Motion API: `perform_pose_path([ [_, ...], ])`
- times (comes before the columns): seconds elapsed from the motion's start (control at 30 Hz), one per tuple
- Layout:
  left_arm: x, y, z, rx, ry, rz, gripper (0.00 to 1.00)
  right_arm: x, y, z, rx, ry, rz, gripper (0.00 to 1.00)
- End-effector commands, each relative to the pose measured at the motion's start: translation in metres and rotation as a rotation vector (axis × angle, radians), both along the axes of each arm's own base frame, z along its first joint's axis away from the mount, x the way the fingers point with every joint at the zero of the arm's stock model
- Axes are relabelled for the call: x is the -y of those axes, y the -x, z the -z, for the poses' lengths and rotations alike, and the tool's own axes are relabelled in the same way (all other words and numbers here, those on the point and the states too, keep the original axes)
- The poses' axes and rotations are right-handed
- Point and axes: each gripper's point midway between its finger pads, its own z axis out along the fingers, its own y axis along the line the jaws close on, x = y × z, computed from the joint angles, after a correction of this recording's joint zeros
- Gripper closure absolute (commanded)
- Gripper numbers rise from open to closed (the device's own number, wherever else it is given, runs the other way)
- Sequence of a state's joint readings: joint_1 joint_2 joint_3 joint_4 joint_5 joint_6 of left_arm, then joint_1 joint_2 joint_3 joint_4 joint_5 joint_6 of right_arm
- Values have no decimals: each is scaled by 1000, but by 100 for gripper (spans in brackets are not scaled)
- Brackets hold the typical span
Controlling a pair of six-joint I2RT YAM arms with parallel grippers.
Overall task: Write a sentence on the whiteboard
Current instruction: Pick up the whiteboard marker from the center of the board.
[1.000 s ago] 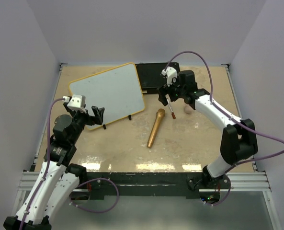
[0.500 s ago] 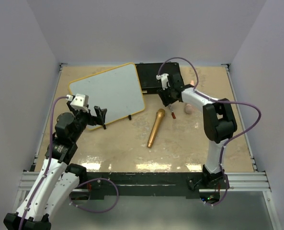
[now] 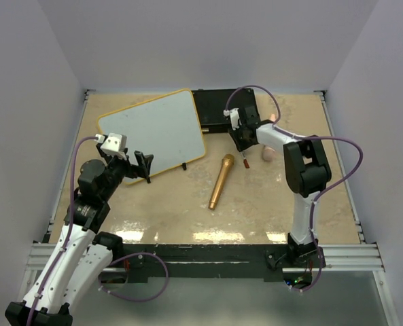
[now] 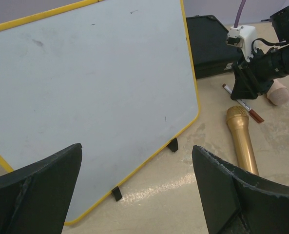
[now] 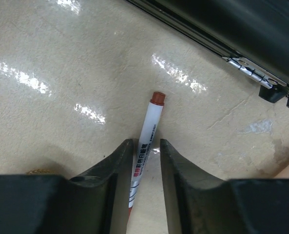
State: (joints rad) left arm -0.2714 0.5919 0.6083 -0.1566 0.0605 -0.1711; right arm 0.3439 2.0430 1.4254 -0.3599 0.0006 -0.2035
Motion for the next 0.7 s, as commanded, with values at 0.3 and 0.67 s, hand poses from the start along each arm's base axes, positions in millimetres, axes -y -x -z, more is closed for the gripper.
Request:
perform_pose_path([
  [0.3,78,22,-13,-64,209,400,13,6,-2,-37,21,-166,5,88],
  [0.67,189,31,-3,-209,427,518,21,-7,14,-142,160,-588,-69,91],
])
